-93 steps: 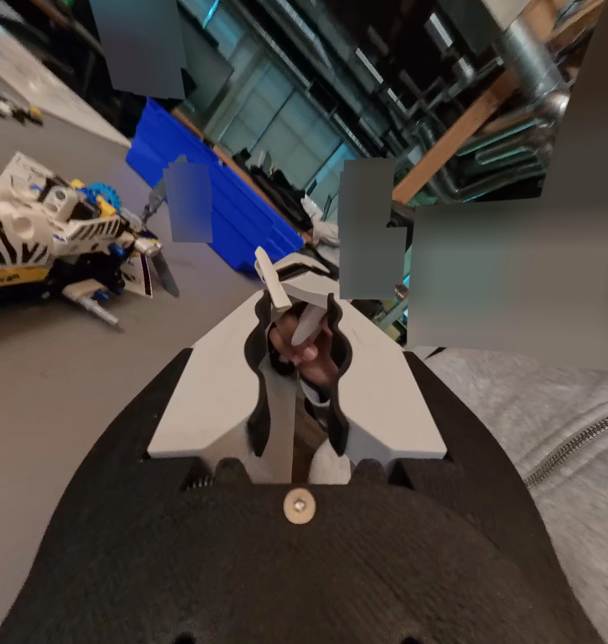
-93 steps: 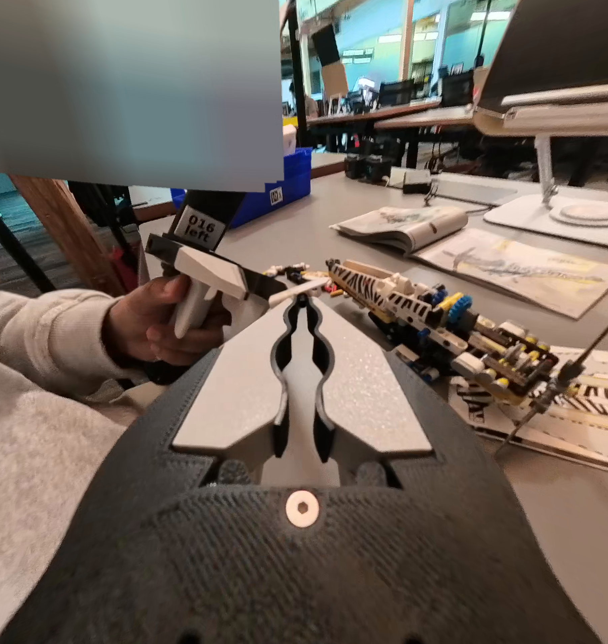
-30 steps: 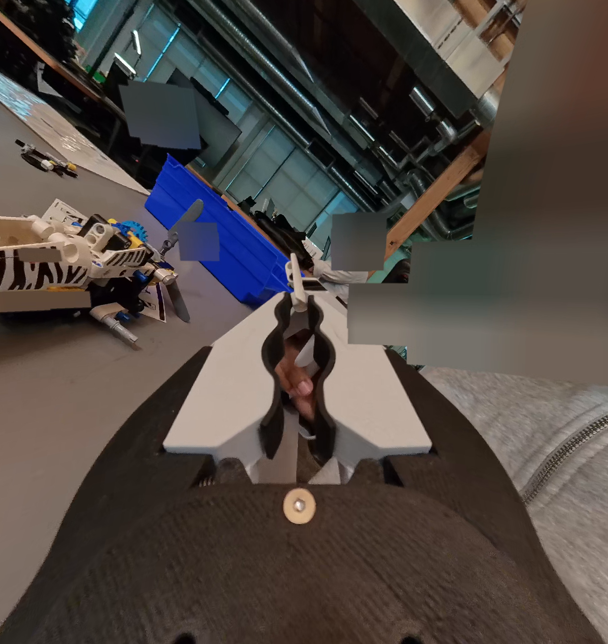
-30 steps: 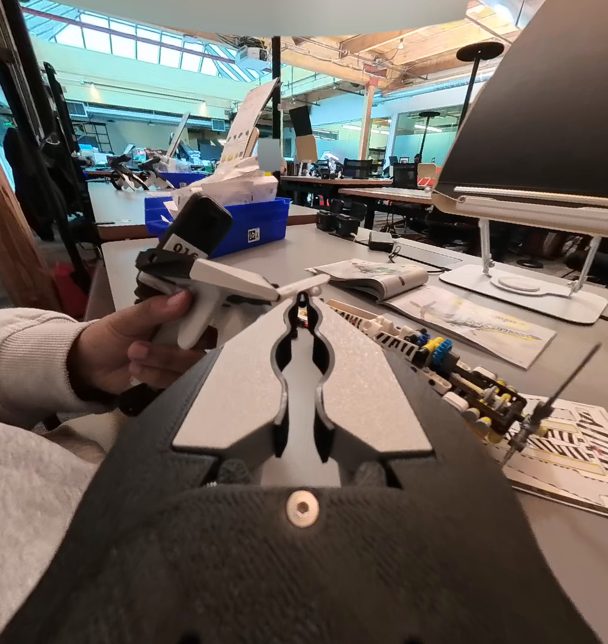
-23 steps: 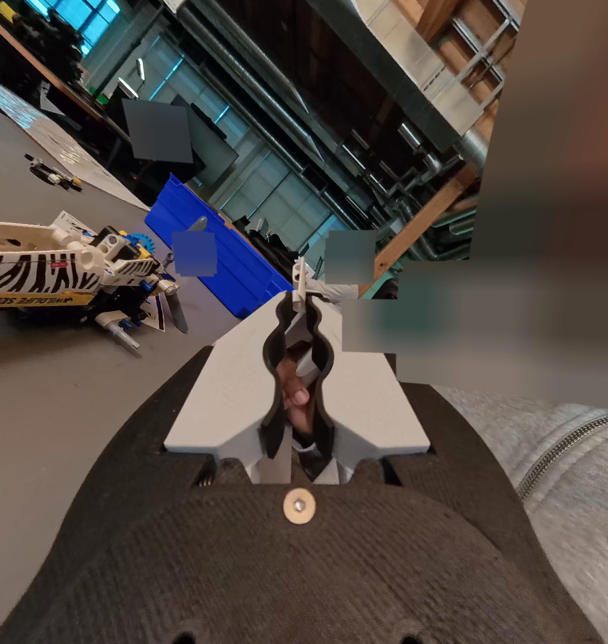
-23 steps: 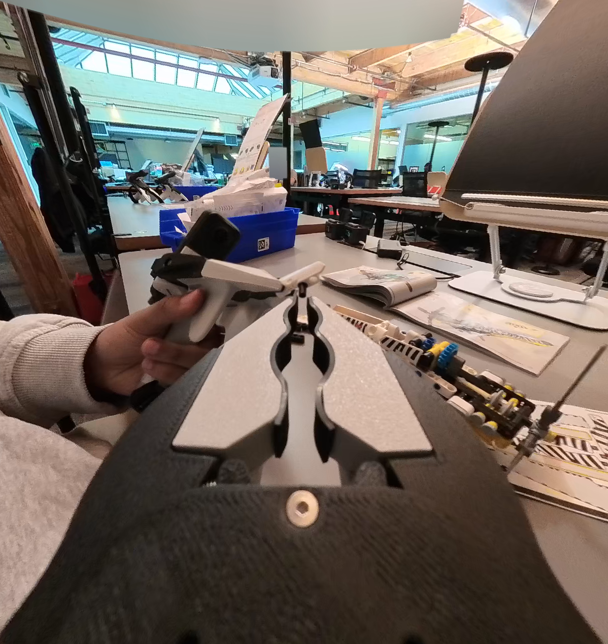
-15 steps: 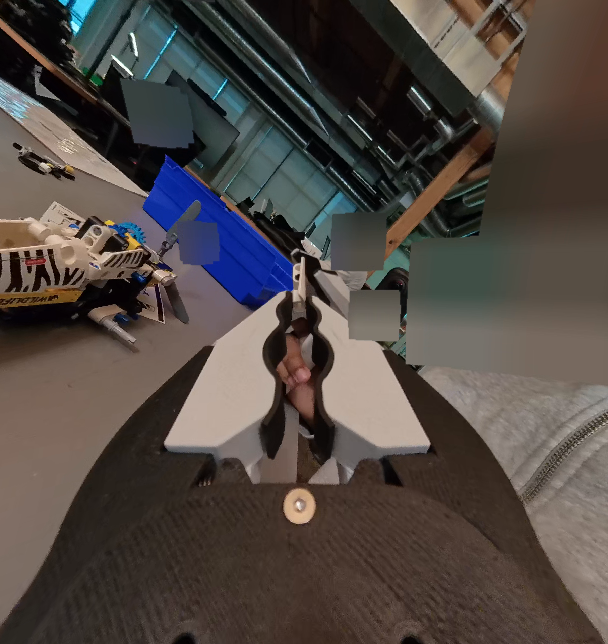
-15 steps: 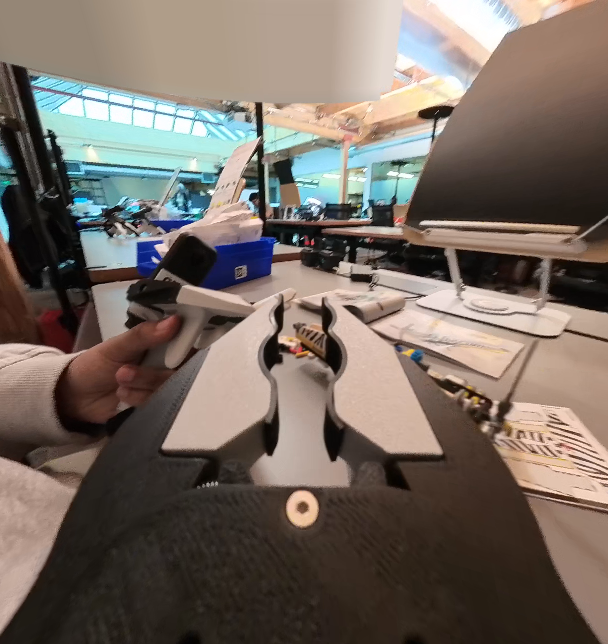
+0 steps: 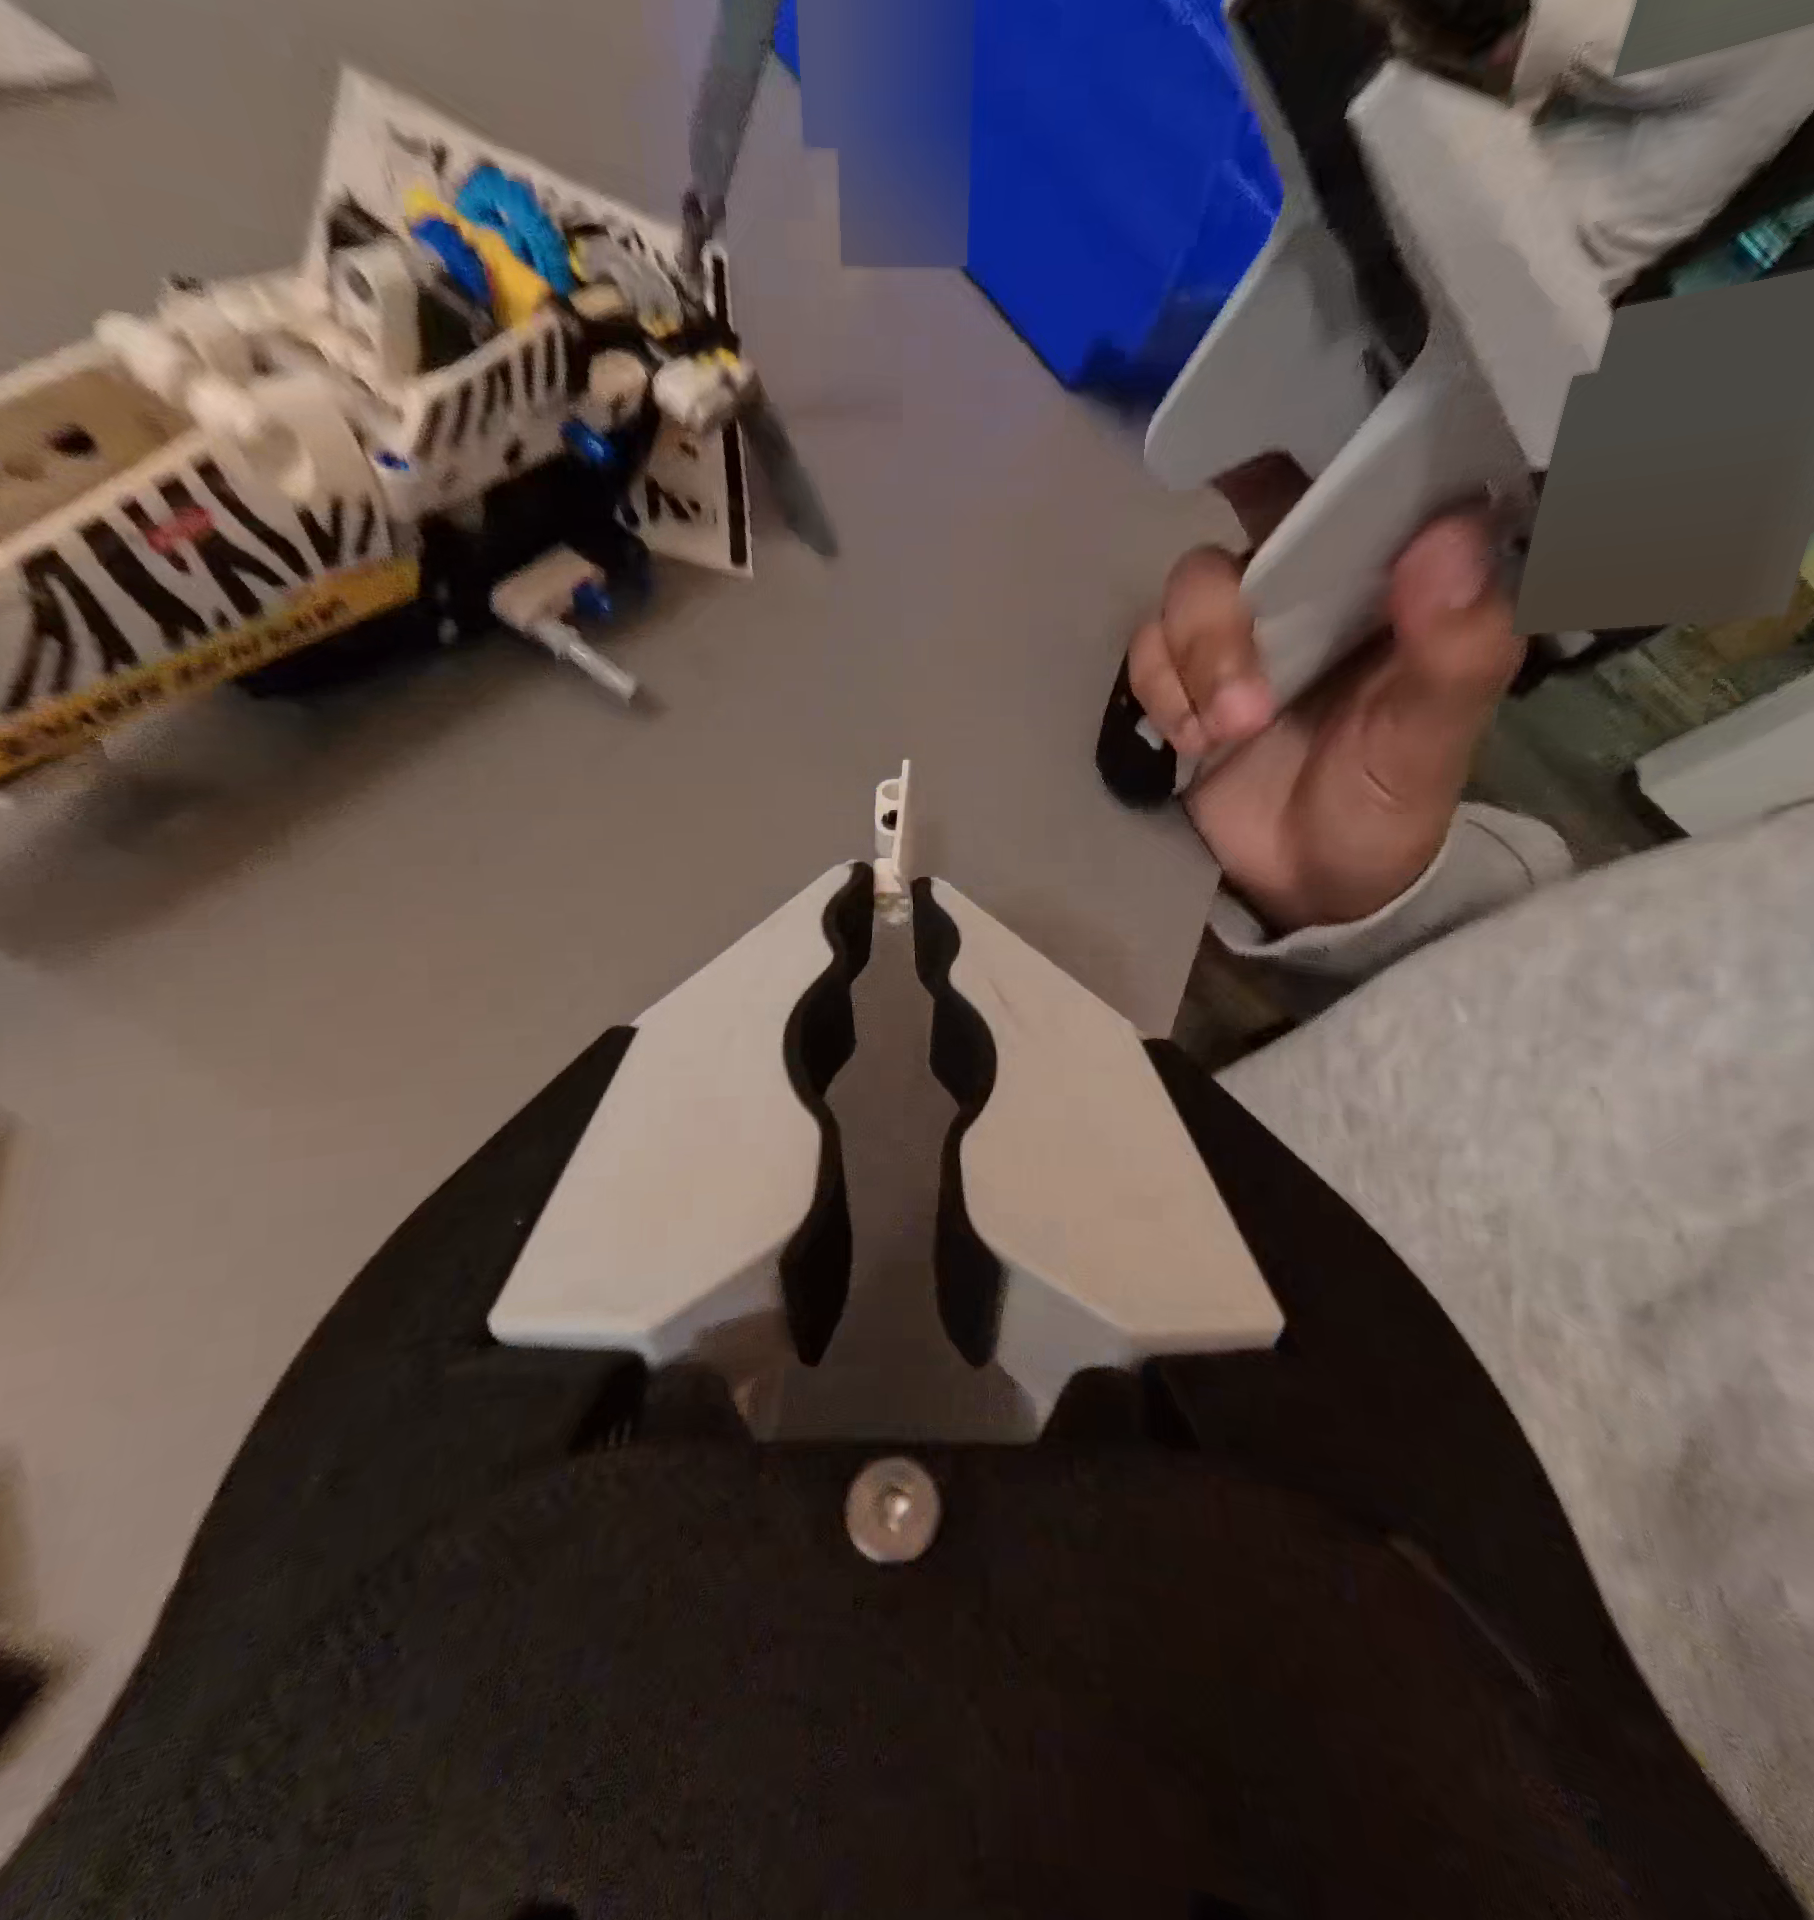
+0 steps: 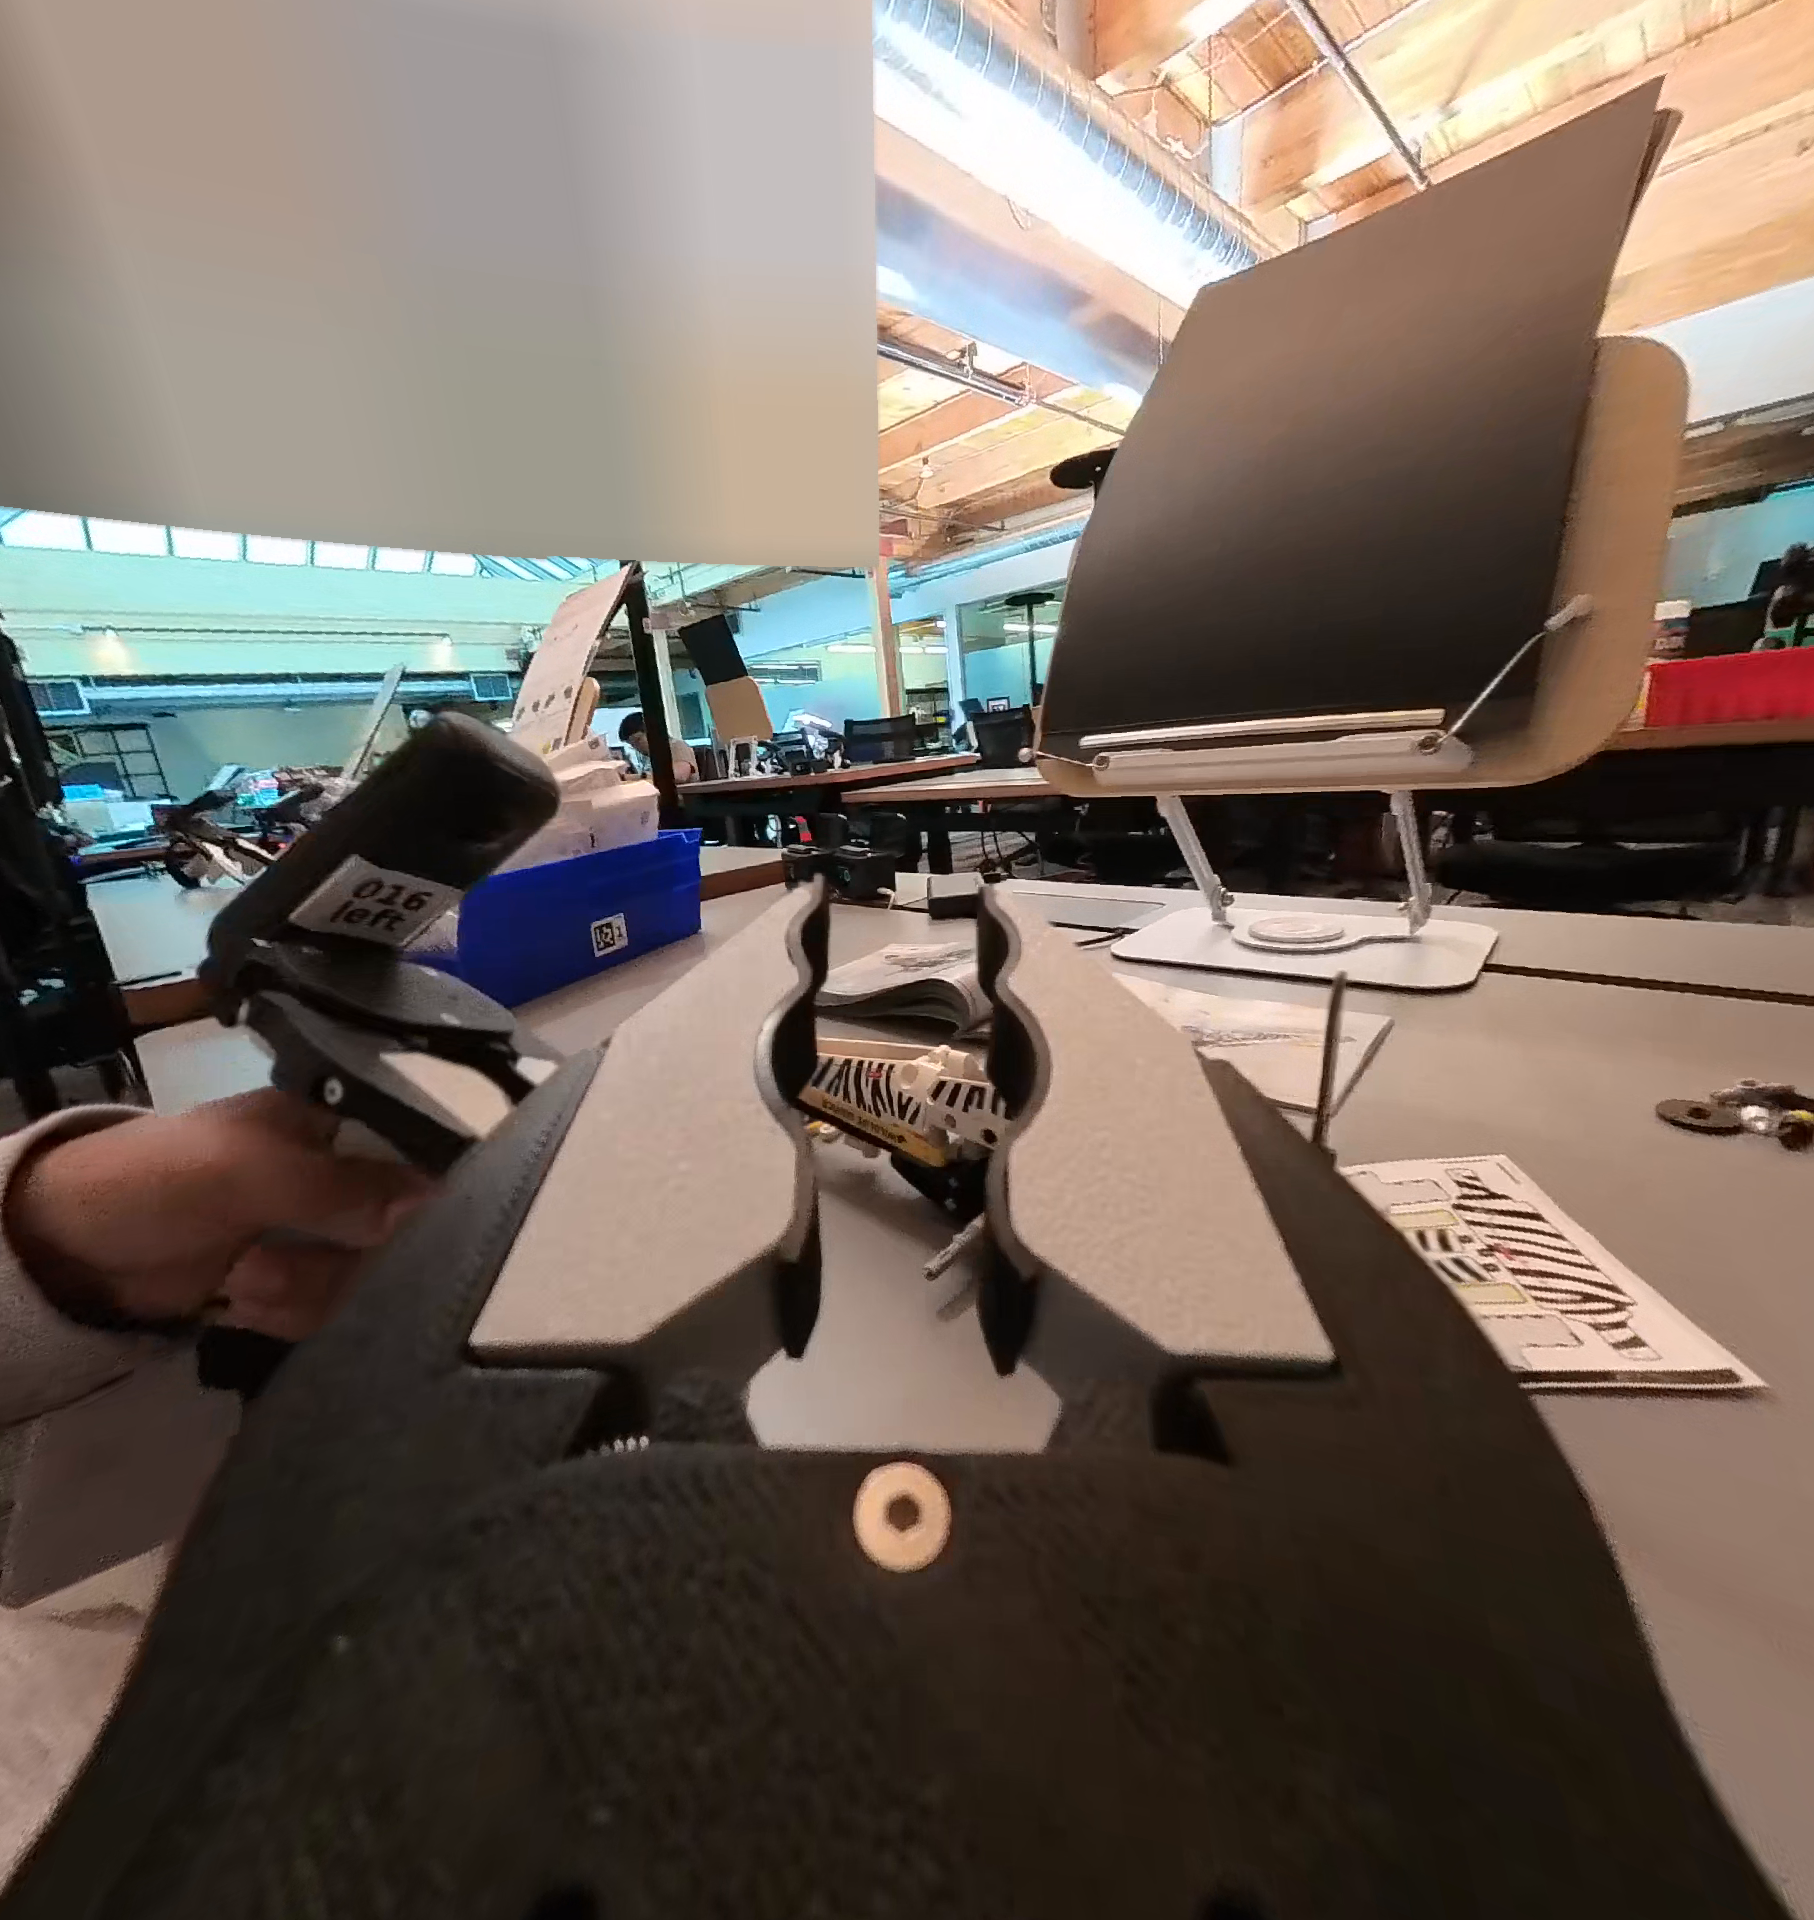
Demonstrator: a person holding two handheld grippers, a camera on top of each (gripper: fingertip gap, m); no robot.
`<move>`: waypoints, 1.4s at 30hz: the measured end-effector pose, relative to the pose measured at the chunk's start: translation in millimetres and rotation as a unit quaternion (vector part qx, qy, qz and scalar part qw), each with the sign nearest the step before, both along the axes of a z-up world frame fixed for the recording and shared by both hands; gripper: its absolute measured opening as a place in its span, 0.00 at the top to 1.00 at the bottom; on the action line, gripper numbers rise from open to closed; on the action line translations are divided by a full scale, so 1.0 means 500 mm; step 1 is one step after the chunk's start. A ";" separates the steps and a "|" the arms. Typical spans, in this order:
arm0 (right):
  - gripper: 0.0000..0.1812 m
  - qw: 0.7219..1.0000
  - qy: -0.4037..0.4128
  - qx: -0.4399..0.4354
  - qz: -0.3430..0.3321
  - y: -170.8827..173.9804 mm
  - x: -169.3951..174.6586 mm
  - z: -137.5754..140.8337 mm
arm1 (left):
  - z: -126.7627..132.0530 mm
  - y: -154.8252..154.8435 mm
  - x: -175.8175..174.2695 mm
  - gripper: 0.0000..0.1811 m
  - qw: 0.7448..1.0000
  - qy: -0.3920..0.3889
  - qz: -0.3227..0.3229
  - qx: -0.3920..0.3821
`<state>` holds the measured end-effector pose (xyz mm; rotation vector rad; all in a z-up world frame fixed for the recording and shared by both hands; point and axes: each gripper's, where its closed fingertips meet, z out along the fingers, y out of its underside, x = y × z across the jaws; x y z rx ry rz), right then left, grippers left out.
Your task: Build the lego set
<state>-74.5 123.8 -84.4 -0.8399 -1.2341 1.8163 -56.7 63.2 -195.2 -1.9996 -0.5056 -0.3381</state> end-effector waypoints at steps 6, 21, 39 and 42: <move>0.87 1.000 -0.001 0.010 0.008 -0.009 -0.001 -0.003 | 0.000 0.008 0.033 0.97 0.983 -0.174 -0.042 0.048; 0.88 1.000 0.004 0.011 0.010 -0.011 -0.001 -0.003 | -0.042 0.011 0.032 0.95 0.991 -0.128 -0.024 -0.029; 0.89 1.000 0.004 -0.021 0.018 0.003 -0.003 0.001 | -0.031 0.014 0.030 0.86 0.992 -0.127 -0.025 -0.009; 0.89 1.000 0.004 -0.019 0.018 0.001 -0.004 0.001 | -0.033 0.015 0.032 0.86 0.993 -0.113 -0.024 -0.017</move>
